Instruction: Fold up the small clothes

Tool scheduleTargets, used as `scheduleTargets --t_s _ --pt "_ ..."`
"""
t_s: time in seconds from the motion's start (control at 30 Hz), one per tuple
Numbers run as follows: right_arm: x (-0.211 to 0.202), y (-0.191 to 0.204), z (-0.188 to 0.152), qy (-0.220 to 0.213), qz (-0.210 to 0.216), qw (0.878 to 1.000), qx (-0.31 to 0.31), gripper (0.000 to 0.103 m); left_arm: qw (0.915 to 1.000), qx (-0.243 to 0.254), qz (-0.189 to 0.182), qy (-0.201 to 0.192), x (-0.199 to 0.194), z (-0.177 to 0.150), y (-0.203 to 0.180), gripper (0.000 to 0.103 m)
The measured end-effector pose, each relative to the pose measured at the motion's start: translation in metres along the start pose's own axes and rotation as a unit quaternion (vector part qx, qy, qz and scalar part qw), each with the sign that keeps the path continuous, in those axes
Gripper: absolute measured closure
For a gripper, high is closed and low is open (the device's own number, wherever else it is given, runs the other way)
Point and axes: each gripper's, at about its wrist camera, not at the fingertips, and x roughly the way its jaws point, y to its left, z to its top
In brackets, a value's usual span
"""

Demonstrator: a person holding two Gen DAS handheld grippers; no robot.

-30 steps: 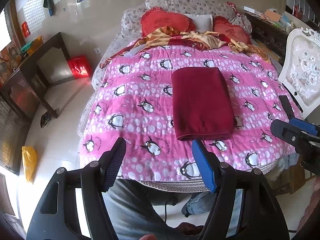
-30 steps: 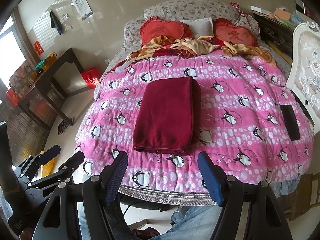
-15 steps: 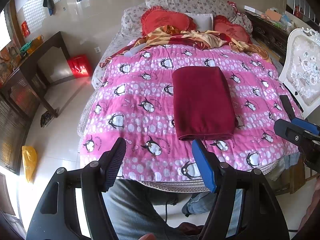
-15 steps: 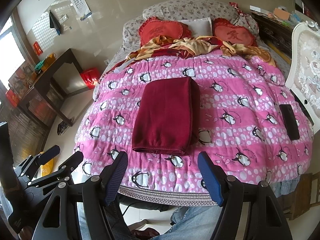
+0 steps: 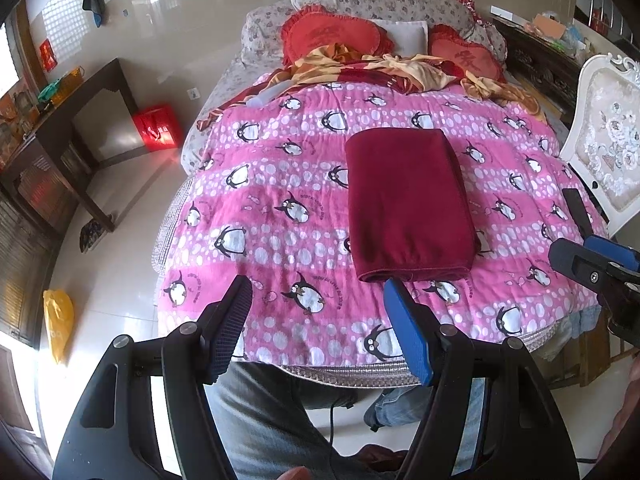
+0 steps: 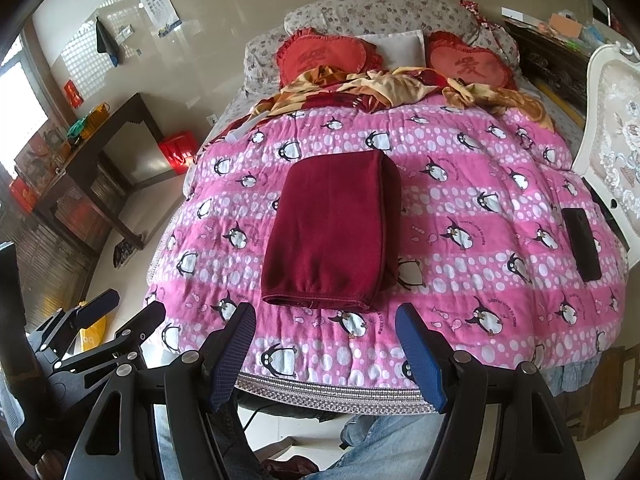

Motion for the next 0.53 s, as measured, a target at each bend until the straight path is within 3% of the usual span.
scheduleTargets --t_s 0.53 --pt "0.036 -0.016 0.026 0.022 0.010 1.000 -0.005 0.033 0.9997 0.021 -0.001 0.007 0.034 0.018 -0.008 0.034"
